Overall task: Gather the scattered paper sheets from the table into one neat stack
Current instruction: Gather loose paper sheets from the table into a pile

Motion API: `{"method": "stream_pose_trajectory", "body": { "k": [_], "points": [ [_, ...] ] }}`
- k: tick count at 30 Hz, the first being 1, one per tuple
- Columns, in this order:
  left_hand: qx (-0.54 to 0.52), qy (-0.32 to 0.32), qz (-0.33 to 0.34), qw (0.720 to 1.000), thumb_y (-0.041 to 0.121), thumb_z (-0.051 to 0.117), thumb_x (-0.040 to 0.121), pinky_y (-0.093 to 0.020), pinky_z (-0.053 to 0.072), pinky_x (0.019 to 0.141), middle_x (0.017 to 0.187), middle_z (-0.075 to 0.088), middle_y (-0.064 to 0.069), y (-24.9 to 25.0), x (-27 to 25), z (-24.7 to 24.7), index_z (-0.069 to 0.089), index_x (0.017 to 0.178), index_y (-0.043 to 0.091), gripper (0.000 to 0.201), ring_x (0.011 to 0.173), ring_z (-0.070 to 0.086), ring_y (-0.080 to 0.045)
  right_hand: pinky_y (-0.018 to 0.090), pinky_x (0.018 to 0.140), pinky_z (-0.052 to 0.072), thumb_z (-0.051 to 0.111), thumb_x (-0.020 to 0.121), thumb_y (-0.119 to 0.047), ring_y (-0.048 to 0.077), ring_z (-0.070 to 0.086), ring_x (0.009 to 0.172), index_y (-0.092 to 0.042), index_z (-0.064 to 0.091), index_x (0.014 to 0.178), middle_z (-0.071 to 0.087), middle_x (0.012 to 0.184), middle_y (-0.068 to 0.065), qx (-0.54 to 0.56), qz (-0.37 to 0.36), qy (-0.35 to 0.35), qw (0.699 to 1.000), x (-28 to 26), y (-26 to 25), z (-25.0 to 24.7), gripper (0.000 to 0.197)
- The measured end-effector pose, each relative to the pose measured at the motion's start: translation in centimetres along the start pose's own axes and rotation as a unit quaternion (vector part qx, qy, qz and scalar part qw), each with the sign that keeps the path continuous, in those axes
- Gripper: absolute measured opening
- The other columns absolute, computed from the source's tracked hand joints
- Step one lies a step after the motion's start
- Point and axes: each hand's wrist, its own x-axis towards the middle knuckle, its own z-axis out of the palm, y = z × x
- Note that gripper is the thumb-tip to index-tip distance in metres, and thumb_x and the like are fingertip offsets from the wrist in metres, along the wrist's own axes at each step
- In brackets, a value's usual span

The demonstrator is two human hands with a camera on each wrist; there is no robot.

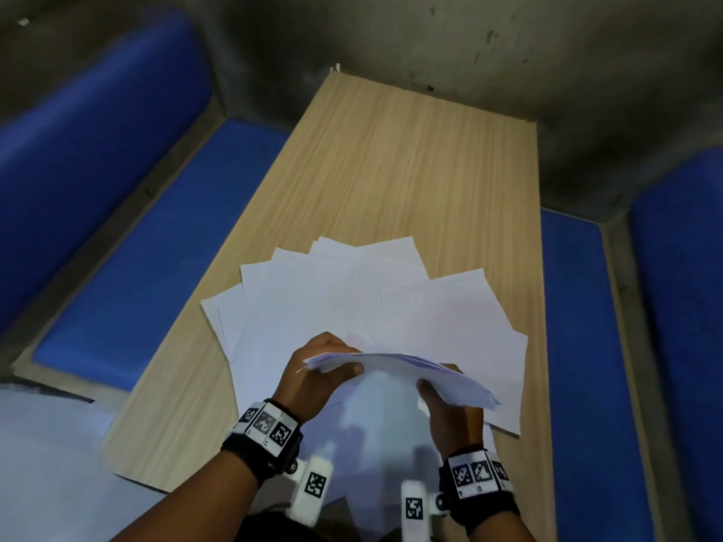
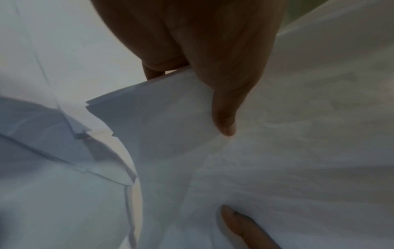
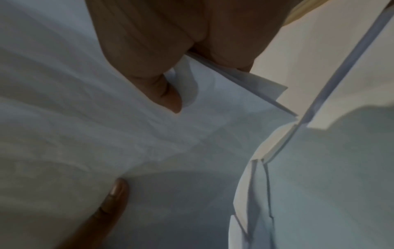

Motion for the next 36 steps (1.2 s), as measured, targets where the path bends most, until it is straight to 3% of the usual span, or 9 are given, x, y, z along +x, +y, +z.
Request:
{"method": "stream_pose_trajectory", "body": {
  "k": [5, 8, 10, 13, 17, 21, 25, 32, 36],
  "points": [
    [-0.051, 0.008, -0.045, 0.998, 0.041, 0.084, 0.07, -0.031, 0.054, 0.078, 0.092, 0.079, 0.011, -2.0, 0.3, 0.5, 0.072, 0.097, 0.029, 0.032, 0.089, 0.073, -0.007, 0.037, 0.073, 0.042, 0.059, 0.076, 0.01, -0.007, 0.055, 0.058, -0.03, 0.053, 0.07, 0.06, 0.07, -0.011, 0.021, 0.071, 0.017, 0.997, 0.8, 3.0, 0.9, 0.041],
    [-0.071, 0.045, -0.056, 0.995, 0.046, 0.083, 0.066, -0.033, 0.058, 0.079, 0.089, 0.079, 0.007, -1.0, 0.9, -0.4, 0.073, 0.094, 0.027, 0.036, 0.089, 0.073, -0.012, 0.026, 0.068, 0.038, 0.051, 0.072, 0.002, -0.002, 0.033, 0.053, -0.035, 0.039, 0.064, 0.042, 0.065, -0.022, -0.094, -0.045, -0.044, 0.994, 3.2, 1.9, -0.2, 0.039],
    [-0.077, 0.092, -0.066, 0.991, 0.02, 0.086, 0.076, -0.019, 0.054, 0.075, 0.083, 0.078, 0.019, -0.4, 1.4, -2.0, 0.072, 0.09, 0.025, 0.021, 0.084, 0.072, -0.001, 0.015, 0.068, 0.039, 0.052, 0.081, 0.008, -0.001, 0.041, 0.061, -0.029, 0.049, 0.075, 0.049, 0.073, -0.017, -0.165, -0.027, -0.118, 0.979, 6.6, 1.3, -1.4, 0.038],
    [-0.108, 0.179, -0.067, 0.976, 0.001, 0.081, 0.079, -0.006, 0.05, 0.066, 0.071, 0.074, 0.027, 0.1, 1.7, -5.9, 0.065, 0.09, 0.023, 0.029, 0.073, 0.068, 0.01, 0.036, 0.093, 0.048, 0.065, 0.08, 0.002, 0.017, 0.059, 0.108, -0.029, 0.053, 0.122, 0.057, 0.123, -0.002, -0.256, -0.026, -0.186, 0.948, 12.7, 2.3, -3.3, 0.053],
    [-0.132, 0.292, -0.082, 0.944, -0.001, 0.082, 0.077, -0.03, 0.045, 0.089, 0.101, 0.07, -0.004, -1.7, 1.3, -10.8, 0.064, 0.114, 0.006, 0.042, 0.098, 0.064, -0.019, 0.046, 0.109, 0.035, 0.079, 0.073, -0.018, 0.023, 0.032, 0.143, -0.029, 0.018, 0.152, 0.021, 0.161, -0.003, -0.502, -0.039, -0.262, 0.823, 20.5, 2.2, -4.6, 0.101],
    [-0.078, 0.326, -0.11, 0.936, 0.006, 0.081, 0.079, -0.014, 0.041, 0.092, 0.12, 0.065, -0.008, -3.9, -0.3, -13.7, 0.06, 0.13, 0.0, 0.056, 0.111, 0.058, -0.013, 0.052, 0.117, 0.024, 0.091, 0.057, -0.037, 0.023, 0.005, 0.152, -0.028, -0.015, 0.154, -0.012, 0.164, -0.009, -0.65, -0.075, -0.326, 0.682, 25.2, 2.3, -3.0, 0.144],
    [-0.055, 0.348, -0.135, 0.926, 0.0, 0.077, 0.081, -0.013, 0.041, 0.092, 0.119, 0.064, -0.009, -5.4, -2.0, -14.4, 0.061, 0.127, -0.002, 0.049, 0.111, 0.058, -0.015, 0.056, 0.12, 0.011, 0.093, 0.053, -0.036, 0.024, -0.006, 0.152, -0.029, -0.026, 0.15, -0.017, 0.163, -0.009, -0.692, -0.11, -0.34, 0.627, 27.1, 3.6, -0.4, 0.153],
    [-0.045, 0.359, -0.118, 0.925, -0.001, 0.075, 0.083, -0.027, 0.038, 0.097, 0.111, 0.066, -0.009, -6.3, -2.4, -14.3, 0.065, 0.118, 0.003, 0.036, 0.103, 0.063, -0.014, 0.05, 0.108, 0.032, 0.091, 0.046, -0.04, 0.026, 0.046, 0.127, -0.026, 0.034, 0.135, 0.054, 0.13, -0.001, -0.689, -0.172, -0.311, 0.632, 28.2, 3.8, 0.0, 0.107],
    [-0.072, 0.35, -0.131, 0.925, 0.005, 0.08, 0.08, -0.034, 0.045, 0.099, 0.095, 0.076, 0.016, -7.0, -1.9, -14.9, 0.071, 0.099, 0.016, 0.023, 0.087, 0.068, 0.01, 0.042, 0.091, 0.041, 0.091, 0.051, -0.036, 0.027, 0.048, 0.115, -0.022, 0.05, 0.111, 0.054, 0.117, 0.0, -0.652, -0.168, -0.297, 0.677, 27.5, 4.3, -1.7, 0.073]
  ]
}}
